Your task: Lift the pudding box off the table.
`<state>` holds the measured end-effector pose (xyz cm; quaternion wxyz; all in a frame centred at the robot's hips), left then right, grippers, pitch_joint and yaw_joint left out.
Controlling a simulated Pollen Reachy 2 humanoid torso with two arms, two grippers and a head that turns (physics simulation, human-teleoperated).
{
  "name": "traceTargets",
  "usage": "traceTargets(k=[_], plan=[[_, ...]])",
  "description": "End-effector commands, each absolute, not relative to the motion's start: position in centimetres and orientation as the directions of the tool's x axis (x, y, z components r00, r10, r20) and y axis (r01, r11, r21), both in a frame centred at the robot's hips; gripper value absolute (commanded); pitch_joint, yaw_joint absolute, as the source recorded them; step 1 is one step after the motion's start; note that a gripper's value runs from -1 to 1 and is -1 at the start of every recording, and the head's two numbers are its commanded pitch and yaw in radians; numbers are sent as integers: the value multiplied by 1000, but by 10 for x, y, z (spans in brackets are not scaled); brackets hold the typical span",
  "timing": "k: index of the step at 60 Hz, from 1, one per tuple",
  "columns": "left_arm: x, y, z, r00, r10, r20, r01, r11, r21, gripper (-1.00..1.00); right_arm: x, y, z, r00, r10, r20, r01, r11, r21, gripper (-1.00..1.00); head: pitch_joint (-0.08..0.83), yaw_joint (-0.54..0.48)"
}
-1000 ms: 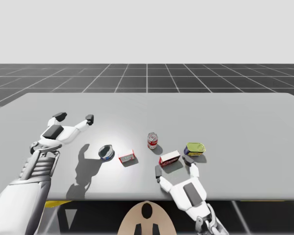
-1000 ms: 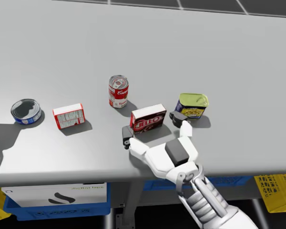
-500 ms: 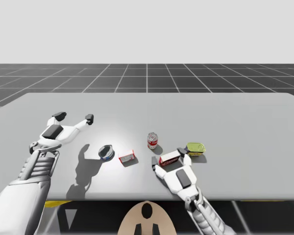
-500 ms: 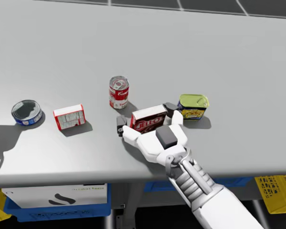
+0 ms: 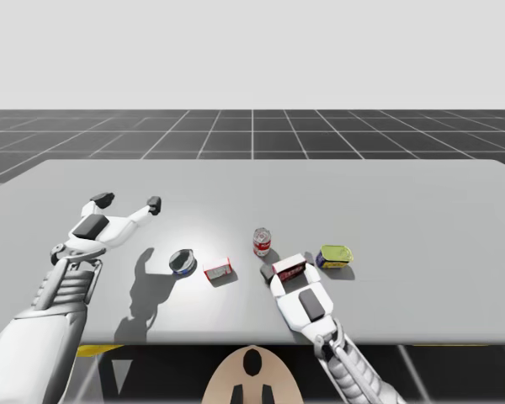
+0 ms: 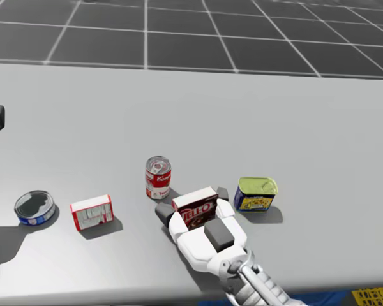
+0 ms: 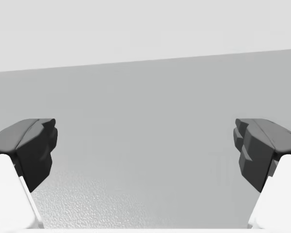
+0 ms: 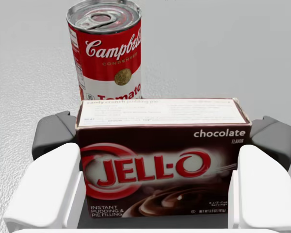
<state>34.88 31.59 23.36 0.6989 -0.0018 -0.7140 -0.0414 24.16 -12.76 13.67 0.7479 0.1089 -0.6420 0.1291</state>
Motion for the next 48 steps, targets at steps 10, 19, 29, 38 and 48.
traceTargets(k=[10, 19, 29, 38, 48], plan=[[348, 315, 233, -20, -61, 998, 62, 996, 62, -1000, 236, -111, 135, 166, -2, 986, -336, 940, 58, 1000, 390, -163], [348, 315, 233, -20, -61, 998, 62, 996, 62, -1000, 235, -112, 149, 138, 2, 990, -345, 938, 46, 1000, 371, -163], [348, 317, 234, -24, -56, 998, 57, 997, 57, -1000, 235, -117, 199, 31, 20, 999, -350, 937, -8, 1000, 369, -161], [348, 318, 235, -26, -53, 998, 54, 997, 55, -1000, 234, -125, 244, -70, 48, 996, -341, 938, -69, 1000, 370, -161], [349, 319, 236, -27, -50, 998, 51, 997, 52, -1000, 234, -136, 303, -211, 49, 976, -301, 947, -113, 1000, 369, -164]])
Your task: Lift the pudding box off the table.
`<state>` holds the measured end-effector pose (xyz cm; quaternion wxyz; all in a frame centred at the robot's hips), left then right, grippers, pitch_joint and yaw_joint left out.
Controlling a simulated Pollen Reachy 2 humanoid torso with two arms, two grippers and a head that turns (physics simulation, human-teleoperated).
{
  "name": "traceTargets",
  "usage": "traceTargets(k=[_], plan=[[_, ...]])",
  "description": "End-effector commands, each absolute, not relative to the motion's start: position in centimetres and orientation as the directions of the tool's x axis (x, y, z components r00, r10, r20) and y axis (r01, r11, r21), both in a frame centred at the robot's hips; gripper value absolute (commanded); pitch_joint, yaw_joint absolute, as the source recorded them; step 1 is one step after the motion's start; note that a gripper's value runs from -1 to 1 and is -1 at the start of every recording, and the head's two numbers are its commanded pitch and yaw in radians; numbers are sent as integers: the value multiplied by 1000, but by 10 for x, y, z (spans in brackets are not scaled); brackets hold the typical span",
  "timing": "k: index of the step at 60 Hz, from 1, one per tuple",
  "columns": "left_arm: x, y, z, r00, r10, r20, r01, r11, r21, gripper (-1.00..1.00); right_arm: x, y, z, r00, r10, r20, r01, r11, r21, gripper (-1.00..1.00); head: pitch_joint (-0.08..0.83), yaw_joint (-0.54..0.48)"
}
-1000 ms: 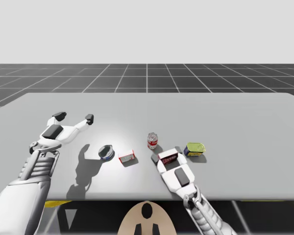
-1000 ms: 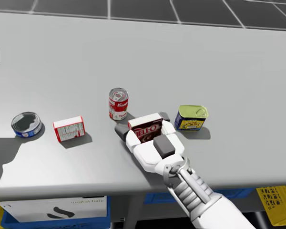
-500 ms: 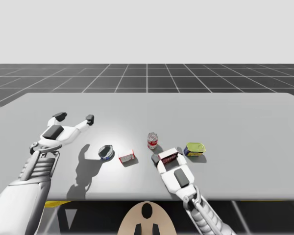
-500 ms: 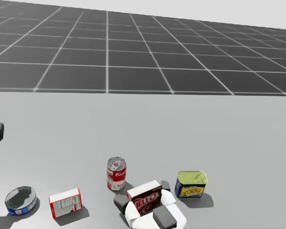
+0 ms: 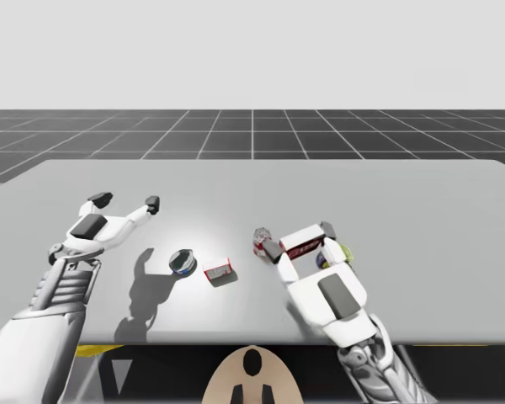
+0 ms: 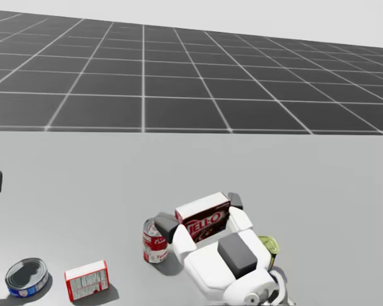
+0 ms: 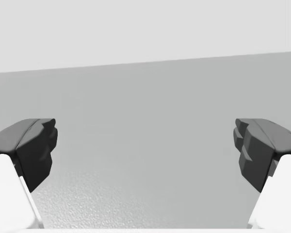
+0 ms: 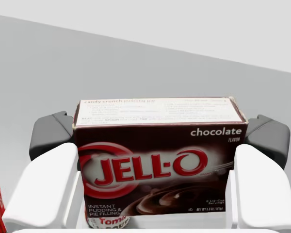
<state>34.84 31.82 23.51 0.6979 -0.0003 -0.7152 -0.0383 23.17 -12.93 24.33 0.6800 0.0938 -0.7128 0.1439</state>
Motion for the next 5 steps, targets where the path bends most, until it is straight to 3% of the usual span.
traceTargets(k=[1, 5], plan=[[349, 319, 236, -27, -50, 998, 50, 997, 52, -1000, 234, -138, 310, -228, 48, 972, -295, 949, -116, 1000, 369, -164], [349, 320, 236, -26, -49, 998, 49, 998, 50, -1000, 231, -143, 332, -286, 42, 957, -272, 954, -123, 1000, 368, -163]])
